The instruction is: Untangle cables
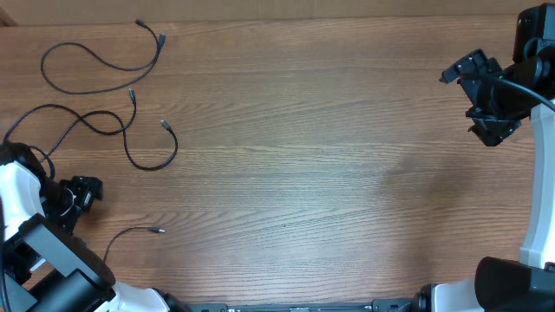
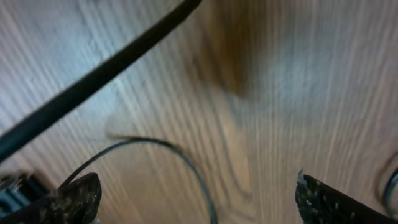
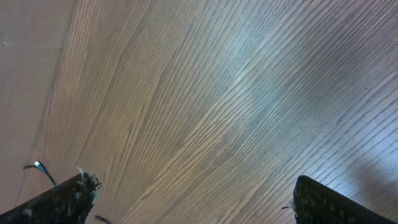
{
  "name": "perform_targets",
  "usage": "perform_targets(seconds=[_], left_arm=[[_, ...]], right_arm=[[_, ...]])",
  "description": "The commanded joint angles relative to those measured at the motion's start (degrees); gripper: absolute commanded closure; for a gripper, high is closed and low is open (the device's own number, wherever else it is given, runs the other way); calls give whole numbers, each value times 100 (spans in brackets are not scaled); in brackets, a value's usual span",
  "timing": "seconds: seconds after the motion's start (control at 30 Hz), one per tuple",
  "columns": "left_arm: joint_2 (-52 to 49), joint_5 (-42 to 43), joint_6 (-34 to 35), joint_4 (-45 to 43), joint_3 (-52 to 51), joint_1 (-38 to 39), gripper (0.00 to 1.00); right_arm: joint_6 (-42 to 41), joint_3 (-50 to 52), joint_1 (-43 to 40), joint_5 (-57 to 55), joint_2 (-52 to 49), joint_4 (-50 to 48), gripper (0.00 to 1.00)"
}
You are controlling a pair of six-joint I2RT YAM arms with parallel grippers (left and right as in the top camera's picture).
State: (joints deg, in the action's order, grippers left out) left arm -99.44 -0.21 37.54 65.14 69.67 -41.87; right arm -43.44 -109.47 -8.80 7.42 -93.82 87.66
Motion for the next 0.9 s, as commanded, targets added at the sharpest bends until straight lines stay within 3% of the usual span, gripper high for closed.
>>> perform_targets(seconds=[0.0,0.2,0.33,0.47,0.7,0.87], left_arm=[[2,-50,-227,0,155,13,2],[70,-529,-278,1113,1300,149,5],[341,-732,-232,1556,1674,151,2],[708,-1510,758,1923,1657,90,0],[763,-1672,1185,1694,859,-116,0],[763,-1353,929,1010,-85,-267,0]], right_arm=[[44,-39,9,-52,24,-13,0],[44,-39,9,-52,24,-13,0],[44,-39,9,-52,24,-13,0],[44,-39,9,-52,24,-13,0],[44,-39,9,-52,24,-13,0],[44,-39,9,-52,24,-13,0]])
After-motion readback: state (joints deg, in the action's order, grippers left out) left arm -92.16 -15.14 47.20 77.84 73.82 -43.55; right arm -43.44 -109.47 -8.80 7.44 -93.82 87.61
